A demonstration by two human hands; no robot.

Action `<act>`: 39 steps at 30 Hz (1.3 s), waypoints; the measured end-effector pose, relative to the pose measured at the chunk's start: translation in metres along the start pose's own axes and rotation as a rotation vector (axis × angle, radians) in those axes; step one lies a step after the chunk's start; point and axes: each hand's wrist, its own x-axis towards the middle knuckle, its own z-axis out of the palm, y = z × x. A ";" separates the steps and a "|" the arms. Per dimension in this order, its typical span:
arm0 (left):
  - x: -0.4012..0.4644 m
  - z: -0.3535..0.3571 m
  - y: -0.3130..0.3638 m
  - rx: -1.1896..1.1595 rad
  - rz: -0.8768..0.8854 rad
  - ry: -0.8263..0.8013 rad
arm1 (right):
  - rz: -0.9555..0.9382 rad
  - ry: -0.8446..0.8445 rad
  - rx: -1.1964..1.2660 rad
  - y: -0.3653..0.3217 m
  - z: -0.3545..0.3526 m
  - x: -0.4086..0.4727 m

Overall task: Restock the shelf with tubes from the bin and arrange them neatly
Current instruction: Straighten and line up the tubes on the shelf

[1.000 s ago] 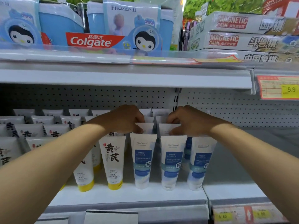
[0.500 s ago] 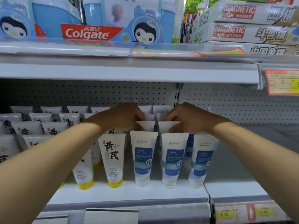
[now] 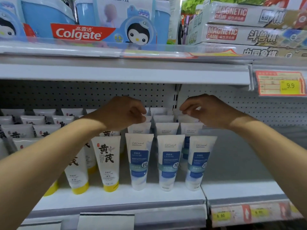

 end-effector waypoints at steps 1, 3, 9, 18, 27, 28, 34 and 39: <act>-0.003 -0.002 0.004 -0.023 -0.003 0.011 | 0.017 -0.020 -0.011 0.006 -0.004 -0.003; -0.008 -0.003 0.011 -0.031 -0.004 0.006 | 0.050 -0.118 -0.014 0.014 -0.009 -0.007; -0.016 0.002 0.018 0.016 -0.026 -0.064 | 0.047 -0.239 -0.107 0.020 0.004 -0.007; -0.021 0.012 0.017 0.164 -0.068 -0.250 | 0.025 -0.215 -0.183 0.025 0.006 -0.006; -0.023 0.021 0.014 0.213 -0.060 -0.257 | 0.026 -0.178 -0.096 0.026 0.005 -0.009; -0.023 0.021 0.013 0.205 -0.062 -0.258 | 0.030 -0.140 -0.084 0.025 0.003 -0.010; -0.023 0.020 0.011 0.198 -0.035 -0.258 | -0.018 0.043 0.001 -0.001 -0.001 -0.020; -0.024 0.020 0.011 0.189 -0.027 -0.259 | -0.058 -0.122 -0.041 -0.039 0.005 -0.033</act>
